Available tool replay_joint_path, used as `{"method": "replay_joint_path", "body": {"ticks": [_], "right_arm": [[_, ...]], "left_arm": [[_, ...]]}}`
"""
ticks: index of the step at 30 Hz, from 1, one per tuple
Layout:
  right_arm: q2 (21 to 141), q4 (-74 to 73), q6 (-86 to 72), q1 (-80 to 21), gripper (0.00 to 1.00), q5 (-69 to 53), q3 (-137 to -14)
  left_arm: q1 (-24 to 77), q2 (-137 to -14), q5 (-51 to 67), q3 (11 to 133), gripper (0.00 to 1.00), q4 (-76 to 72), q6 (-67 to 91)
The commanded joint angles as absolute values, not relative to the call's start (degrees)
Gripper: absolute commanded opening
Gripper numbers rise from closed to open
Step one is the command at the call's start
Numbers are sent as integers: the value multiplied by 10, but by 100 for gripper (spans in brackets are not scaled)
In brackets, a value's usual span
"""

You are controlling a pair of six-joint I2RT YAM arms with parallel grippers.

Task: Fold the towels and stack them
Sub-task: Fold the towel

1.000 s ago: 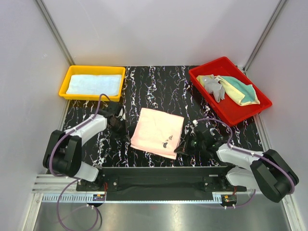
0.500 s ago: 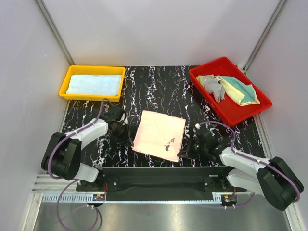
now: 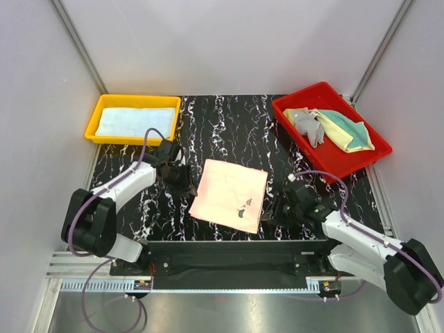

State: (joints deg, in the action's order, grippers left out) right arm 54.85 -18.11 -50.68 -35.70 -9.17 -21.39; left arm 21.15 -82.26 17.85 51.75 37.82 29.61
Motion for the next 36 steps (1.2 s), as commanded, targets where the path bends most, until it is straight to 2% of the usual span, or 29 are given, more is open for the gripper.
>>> {"method": "replay_joint_path", "body": {"ticks": [1, 6, 9, 13, 14, 15, 19, 29, 34, 36], "right_arm": [[586, -133, -499, -363, 48, -99, -233], [660, -100, -496, -368, 52, -107, -229], [699, -69, -480, -375, 45, -112, -238], [733, -90, -452, -377, 13, -94, -261], [732, -97, -443, -375, 2, -90, -263], [730, -105, -440, -376, 0, -82, -266], [732, -115, -411, -377, 0, -77, -295], [881, -91, -336, -373, 1, -79, -381], [904, -147, -345, -372, 6, -83, -403], [886, -173, -335, -372, 14, -77, -396]], "left_arm": [[221, -838, 204, 490, 41, 334, 306], [234, -827, 220, 440, 37, 297, 337], [234, -806, 225, 426, 36, 287, 352], [215, -777, 223, 442, 36, 302, 366], [211, -774, 220, 452, 37, 307, 366], [207, -770, 206, 457, 37, 312, 364], [200, -776, 153, 474, 38, 342, 342], [181, -790, 112, 477, 40, 330, 342], [149, -822, 152, 543, 42, 288, 325], [149, -866, 172, 600, 42, 282, 316]]}}
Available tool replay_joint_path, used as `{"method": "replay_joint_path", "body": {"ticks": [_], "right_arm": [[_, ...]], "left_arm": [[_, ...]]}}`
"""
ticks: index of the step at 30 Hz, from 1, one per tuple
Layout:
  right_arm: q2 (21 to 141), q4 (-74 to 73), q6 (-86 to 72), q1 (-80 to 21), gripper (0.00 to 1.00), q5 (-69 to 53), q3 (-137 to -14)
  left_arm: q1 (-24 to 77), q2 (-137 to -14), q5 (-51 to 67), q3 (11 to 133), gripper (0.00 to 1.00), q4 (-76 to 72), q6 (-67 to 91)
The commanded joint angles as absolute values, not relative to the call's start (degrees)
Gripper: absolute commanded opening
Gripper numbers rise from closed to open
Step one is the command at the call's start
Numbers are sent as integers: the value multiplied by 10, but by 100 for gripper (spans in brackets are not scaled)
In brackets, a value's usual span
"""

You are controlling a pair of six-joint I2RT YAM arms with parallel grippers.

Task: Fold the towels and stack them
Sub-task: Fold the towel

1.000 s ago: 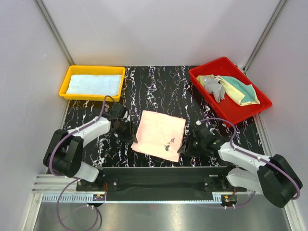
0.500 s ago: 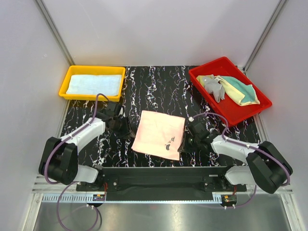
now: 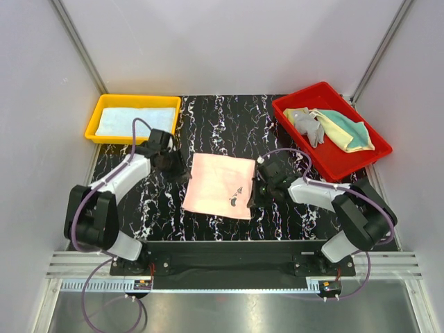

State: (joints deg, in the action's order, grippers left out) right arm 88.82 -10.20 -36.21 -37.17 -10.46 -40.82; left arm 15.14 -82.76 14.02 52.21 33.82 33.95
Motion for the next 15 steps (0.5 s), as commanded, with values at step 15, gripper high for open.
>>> {"method": "replay_joint_path", "body": {"ticks": [15], "right_arm": [[888, -183, -351, -373, 21, -204, -484]], "left_arm": [[143, -1112, 243, 808, 42, 252, 265]]}}
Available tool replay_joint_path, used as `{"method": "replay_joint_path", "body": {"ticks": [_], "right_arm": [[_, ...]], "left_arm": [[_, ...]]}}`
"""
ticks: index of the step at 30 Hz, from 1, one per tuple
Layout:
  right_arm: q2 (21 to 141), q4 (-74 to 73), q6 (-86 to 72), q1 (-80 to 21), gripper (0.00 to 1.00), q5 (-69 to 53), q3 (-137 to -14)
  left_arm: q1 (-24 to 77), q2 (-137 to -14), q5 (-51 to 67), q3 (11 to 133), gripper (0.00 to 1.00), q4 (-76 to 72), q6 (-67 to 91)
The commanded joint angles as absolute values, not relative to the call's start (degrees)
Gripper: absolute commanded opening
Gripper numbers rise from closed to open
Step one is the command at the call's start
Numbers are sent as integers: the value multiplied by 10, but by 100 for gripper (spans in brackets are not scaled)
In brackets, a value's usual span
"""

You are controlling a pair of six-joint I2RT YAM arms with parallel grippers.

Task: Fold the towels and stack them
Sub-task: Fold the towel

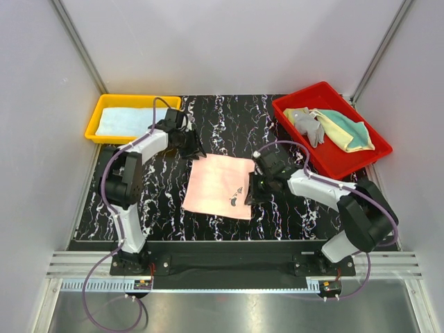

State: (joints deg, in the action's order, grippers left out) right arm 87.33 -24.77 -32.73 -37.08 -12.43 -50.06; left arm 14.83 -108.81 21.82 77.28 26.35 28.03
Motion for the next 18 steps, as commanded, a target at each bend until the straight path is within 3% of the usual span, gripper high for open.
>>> {"method": "replay_joint_path", "body": {"ticks": [1, 11, 16, 18], "right_arm": [[898, -169, -365, -372, 20, -206, -472], [866, -165, -382, -373, 17, -107, -366], [839, -203, -357, -373, 16, -94, -377], [831, -226, -343, -372, 21, -103, -404]], "left_arm": [[143, -1120, 244, 817, 42, 251, 267], [142, -1176, 231, 842, 42, 243, 269], [146, -1151, 287, 848, 44, 250, 257], [147, -1123, 302, 865, 49, 287, 221]]}}
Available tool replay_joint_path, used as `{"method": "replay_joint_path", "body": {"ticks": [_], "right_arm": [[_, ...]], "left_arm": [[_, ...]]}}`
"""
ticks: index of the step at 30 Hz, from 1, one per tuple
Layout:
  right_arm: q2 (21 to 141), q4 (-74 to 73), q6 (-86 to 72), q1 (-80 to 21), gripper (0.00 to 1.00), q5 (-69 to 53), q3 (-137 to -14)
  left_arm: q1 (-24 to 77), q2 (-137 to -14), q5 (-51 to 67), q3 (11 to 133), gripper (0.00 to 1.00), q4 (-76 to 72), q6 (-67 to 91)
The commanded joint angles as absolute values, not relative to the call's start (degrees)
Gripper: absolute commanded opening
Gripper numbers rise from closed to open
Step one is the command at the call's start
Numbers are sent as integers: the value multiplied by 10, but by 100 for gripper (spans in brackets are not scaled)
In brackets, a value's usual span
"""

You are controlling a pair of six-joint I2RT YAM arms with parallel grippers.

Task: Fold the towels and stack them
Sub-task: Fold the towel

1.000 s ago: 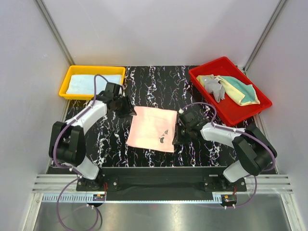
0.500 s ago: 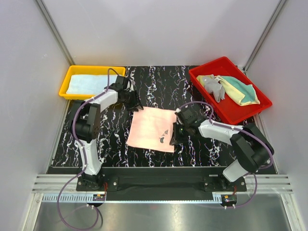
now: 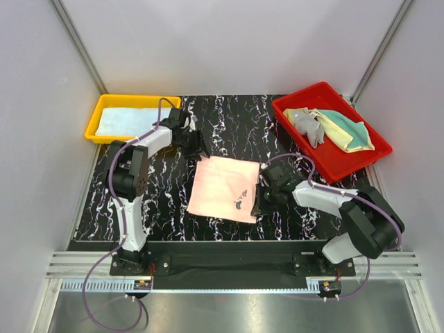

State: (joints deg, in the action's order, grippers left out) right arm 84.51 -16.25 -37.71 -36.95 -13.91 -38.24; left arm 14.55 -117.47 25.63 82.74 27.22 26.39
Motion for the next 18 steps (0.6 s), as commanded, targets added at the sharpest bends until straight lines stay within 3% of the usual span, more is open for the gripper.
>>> {"method": "replay_joint_path", "body": {"ticks": [1, 4, 10, 12, 13, 15, 16, 18], "right_arm": [[824, -230, -325, -372, 24, -110, -416], [834, -264, -285, -363, 34, -129, -483], [921, -297, -185, -270, 37, -164, -649], [966, -309, -118, -250, 43, -187, -682], [982, -315, -98, -237, 50, -196, -697], [1031, -344, -43, -195, 54, -250, -755], [1046, -351, -29, -185, 52, -258, -772], [1087, -371, 14, -162, 35, -273, -824]], "left_arm": [[146, -1120, 302, 900, 49, 309, 204], [145, -1128, 261, 963, 50, 388, 135], [146, -1172, 229, 955, 50, 402, 63], [146, -1178, 220, 948, 50, 397, 43], [145, -1179, 219, 945, 52, 393, 37], [145, -1185, 219, 936, 52, 378, 20], [145, -1185, 224, 931, 51, 368, 18], [147, -1184, 230, 922, 50, 352, 9]]}}
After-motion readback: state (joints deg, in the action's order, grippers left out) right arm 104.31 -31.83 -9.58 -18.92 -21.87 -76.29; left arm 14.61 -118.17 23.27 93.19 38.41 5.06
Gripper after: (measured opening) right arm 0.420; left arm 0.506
